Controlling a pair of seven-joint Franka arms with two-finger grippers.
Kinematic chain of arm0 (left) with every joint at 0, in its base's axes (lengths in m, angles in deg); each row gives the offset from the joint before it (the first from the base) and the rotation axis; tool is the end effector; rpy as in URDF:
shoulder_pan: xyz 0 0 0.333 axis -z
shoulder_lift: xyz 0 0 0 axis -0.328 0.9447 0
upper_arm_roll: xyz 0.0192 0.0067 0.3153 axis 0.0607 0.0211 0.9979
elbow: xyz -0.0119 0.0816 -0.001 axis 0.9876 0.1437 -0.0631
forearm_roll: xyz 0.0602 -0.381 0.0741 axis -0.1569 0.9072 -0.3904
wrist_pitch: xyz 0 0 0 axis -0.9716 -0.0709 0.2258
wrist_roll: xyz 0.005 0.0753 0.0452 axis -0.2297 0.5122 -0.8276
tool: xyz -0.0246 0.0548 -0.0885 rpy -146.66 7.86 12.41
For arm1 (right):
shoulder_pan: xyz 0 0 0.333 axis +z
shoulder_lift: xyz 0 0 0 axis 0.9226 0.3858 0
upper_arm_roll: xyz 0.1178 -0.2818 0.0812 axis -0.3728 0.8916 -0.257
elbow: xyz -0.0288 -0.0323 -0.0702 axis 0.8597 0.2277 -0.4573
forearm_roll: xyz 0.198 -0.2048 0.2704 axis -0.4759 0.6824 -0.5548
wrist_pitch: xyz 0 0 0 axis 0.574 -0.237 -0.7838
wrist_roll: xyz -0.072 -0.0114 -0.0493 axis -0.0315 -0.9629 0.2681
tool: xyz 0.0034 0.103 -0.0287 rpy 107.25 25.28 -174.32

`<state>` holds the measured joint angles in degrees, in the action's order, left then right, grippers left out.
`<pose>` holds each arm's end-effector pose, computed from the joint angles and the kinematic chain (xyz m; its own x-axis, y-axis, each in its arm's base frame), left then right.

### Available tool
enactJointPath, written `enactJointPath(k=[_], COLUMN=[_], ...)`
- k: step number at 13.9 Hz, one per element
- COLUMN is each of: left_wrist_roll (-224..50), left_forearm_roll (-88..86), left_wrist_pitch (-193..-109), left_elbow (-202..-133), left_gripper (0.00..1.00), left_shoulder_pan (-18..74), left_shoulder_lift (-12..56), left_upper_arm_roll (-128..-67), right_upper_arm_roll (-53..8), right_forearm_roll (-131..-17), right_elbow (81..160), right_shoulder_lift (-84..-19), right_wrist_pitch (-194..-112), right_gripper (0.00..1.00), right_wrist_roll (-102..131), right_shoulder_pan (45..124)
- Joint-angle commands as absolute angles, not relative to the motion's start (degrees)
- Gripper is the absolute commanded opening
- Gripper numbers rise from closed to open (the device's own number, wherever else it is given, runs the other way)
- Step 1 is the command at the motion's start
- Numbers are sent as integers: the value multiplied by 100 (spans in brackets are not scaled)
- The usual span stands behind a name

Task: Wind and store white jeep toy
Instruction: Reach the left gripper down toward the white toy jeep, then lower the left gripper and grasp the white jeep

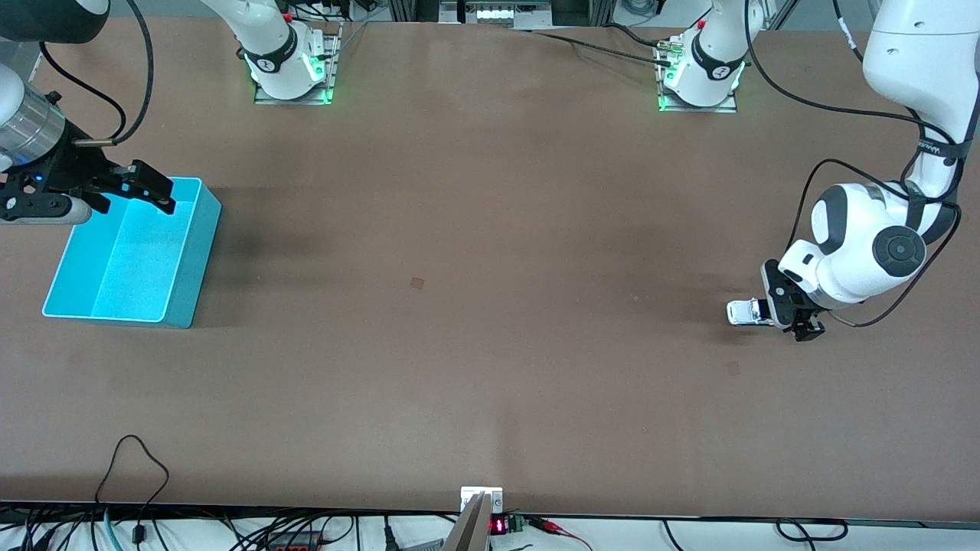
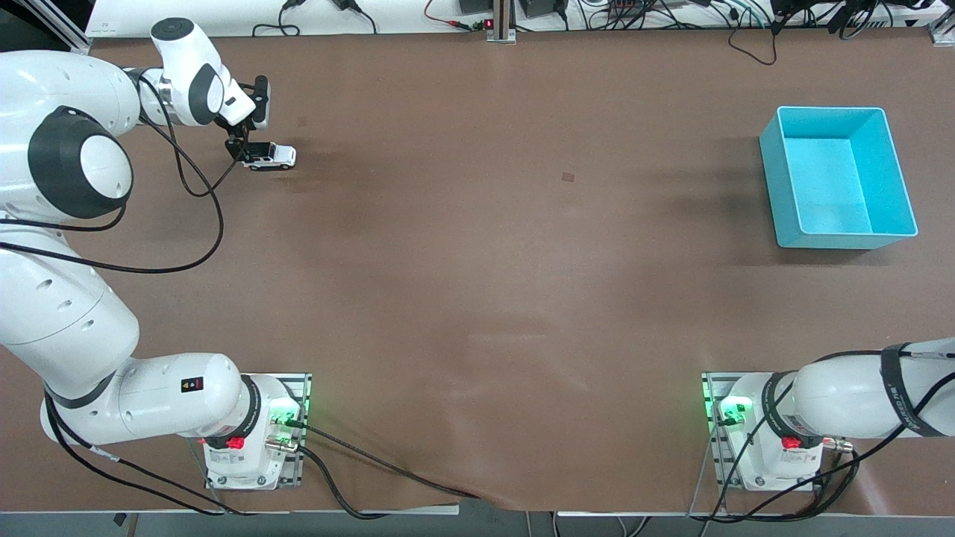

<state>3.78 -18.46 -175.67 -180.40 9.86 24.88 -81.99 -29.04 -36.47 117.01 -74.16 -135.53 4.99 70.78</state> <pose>0.6118 0.0699 0.2161 0.1086 -0.9919 -0.0658 -0.9941 -0.1087 -0.0021 0.5679 0.0413 0.5841 0.9996 0.0018 0.0293 0.0015 -1.0000 0.0080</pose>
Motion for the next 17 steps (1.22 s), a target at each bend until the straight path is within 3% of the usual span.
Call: enactJointPath(k=[1,2,6,8,10,17], left_wrist_roll=[505,514,514,522,531,1040], left_forearm_roll=[-1871,-1871,-1871,-1871,-1871,-1871], left_wrist_pitch=[-17858,-17893,-17920,-17911,-17894,-17841], left_elbow=[-18166,-18175,-18210,-18201,-18201,-18166], left_gripper=[100,99,48,32,24,22], left_shoulder_pan=[931,904,887,887,887,860], left_shoulder_lift=[2541,2550,2620,2611,2620,2708], left_upper_arm_roll=[-8293,-8319,-8407,-8434,-8434,-8425], right_upper_arm_roll=[-2912,-2920,-2912,-2921,-2912,-2921], right_forearm_roll=[-3610,-3610,-3610,-3610,-3610,-3610], right_elbow=[11734,11734,11734,11743,11743,11752], right_shoulder_lift=[-7476,-7476,-7476,-7476,-7476,-7476], right_wrist_pitch=[-13547,-13556,-13556,-13556,-13564,-13564], right_gripper=[100,100,100,100,100,100], right_wrist_roll=[450,450,450,450,450,441], right_shoulder_pan=[7100,7100,7100,7100,7100,7100])
